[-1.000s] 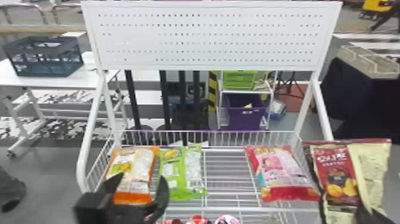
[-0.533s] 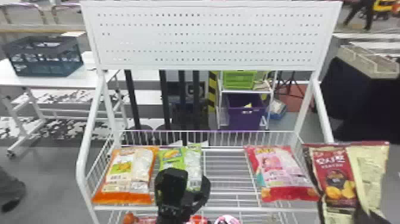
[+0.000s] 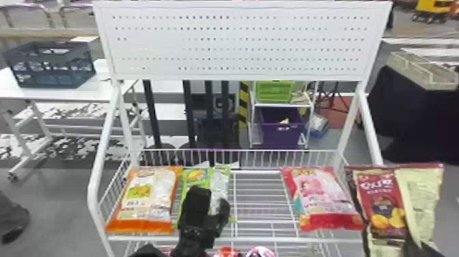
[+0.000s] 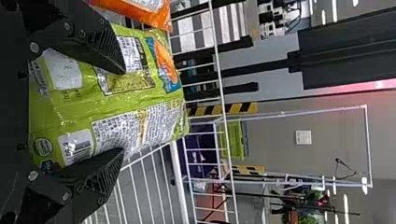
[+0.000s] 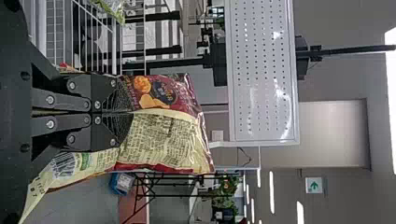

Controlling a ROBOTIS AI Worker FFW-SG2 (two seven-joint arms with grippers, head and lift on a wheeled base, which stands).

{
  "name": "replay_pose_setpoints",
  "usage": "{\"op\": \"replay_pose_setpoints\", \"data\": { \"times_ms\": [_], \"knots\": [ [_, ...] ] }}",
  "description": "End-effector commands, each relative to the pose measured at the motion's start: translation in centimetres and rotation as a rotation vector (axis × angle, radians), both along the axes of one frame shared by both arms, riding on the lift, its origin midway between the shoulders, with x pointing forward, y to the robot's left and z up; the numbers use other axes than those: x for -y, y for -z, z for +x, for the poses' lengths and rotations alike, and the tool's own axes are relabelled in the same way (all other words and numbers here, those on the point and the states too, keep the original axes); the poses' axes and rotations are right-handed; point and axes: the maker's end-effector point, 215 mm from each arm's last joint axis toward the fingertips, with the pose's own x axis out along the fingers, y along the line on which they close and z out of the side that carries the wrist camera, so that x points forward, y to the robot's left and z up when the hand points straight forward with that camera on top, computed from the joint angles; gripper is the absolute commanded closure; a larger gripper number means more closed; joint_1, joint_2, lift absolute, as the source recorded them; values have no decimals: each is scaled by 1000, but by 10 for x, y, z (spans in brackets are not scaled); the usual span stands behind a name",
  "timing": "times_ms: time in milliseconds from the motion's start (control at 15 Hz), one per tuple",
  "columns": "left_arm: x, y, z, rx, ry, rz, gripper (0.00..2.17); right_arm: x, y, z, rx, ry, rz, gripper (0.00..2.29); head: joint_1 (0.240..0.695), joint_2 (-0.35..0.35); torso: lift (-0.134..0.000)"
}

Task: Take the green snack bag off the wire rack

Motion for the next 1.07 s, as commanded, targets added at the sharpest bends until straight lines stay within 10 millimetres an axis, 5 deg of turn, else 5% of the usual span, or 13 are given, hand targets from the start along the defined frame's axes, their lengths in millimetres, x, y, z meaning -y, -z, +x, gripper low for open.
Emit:
{"op": "replay_pose_setpoints", "data": {
  "times_ms": [0,467,800,1000],
  "knots": [
    [3,-5,-5,4,3,-24,1919,-2,-1,0,3,-3,1,2243,499,0,0],
    [3,-33,-28,16,35,-81,2071,-3,-7,0,15,-7,3,2243,499,0,0],
    [-32,-84,-79,93,1,-133,2067,-4,-9,0,18,-9,2,2243,499,0,0],
    [-88,-118,-111,181,-74,-115,2067,-7,-13,0,26,-13,5,2243,499,0,0]
  ]
}}
